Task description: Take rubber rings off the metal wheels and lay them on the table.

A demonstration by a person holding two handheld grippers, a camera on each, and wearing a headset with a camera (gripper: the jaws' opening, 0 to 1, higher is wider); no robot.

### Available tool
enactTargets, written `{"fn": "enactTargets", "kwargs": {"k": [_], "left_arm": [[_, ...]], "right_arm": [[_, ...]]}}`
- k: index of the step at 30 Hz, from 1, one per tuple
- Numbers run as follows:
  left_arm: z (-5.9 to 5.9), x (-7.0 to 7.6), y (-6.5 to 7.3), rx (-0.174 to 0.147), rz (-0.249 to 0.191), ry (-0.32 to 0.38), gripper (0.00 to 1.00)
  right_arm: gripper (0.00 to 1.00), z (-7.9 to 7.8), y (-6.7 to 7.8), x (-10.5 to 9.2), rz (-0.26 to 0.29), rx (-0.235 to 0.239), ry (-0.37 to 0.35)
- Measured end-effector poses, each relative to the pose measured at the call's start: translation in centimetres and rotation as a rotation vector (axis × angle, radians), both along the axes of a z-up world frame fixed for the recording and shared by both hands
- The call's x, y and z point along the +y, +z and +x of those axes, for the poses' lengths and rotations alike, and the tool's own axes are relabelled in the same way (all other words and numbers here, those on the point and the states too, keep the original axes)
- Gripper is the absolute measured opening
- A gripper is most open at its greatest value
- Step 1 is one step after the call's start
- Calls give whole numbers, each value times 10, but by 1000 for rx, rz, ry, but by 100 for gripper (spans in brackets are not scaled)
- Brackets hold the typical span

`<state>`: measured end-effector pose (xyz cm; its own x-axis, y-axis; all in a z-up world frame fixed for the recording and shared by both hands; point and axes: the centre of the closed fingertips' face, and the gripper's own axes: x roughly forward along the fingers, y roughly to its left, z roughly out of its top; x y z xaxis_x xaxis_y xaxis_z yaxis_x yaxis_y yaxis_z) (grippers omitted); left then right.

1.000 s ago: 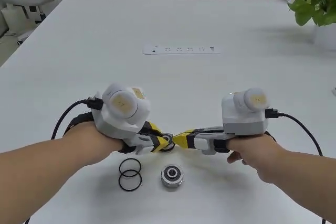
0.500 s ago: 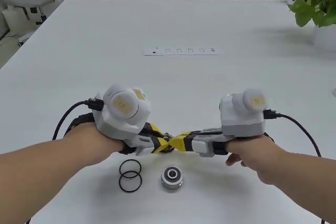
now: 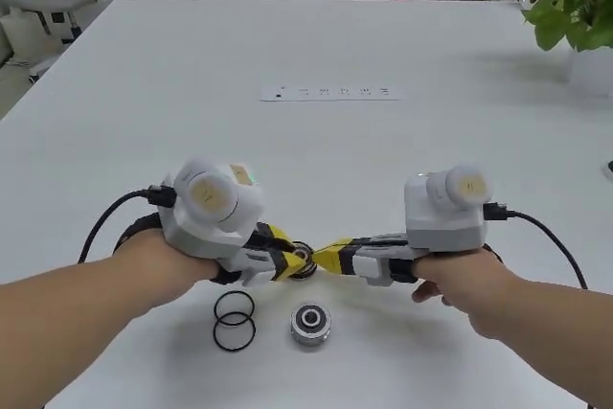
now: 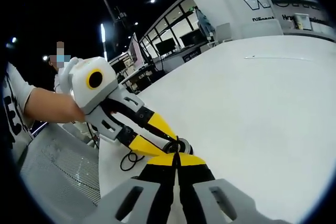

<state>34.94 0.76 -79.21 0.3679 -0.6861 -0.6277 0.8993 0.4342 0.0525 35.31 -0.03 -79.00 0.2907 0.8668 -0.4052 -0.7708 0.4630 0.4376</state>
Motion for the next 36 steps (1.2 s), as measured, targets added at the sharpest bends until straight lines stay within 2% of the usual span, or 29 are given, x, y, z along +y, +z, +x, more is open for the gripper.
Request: {"fn": "enactTargets", "kwargs": {"k": [2,6,9,11,17,23,33,36], "left_arm": [[-3,1,1,11,-5,-20,17],[-10,4,3,-8,-7,-49,23],[-13,6,8,-6,-36,-51,27],[-15,7,10,7,-57,-44,29],[-16,13,22,3,-115,-31,35],[-22,19,34,-1,-152,-18,44],[-26,32,47,-11,-191,-1,57],[-29,36,49,-15,-188,-4,61]], "right_arm": [[0,0,1,0,2,-2,1],[0,0,2,0,5,-2,4],[0,-1,3,1,10,-2,5],[0,-1,4,1,10,-3,6],[0,-2,6,3,17,-3,9],[0,-3,9,4,29,0,9],[0,-6,16,10,53,4,23],[0,-8,18,12,57,5,30]]}}
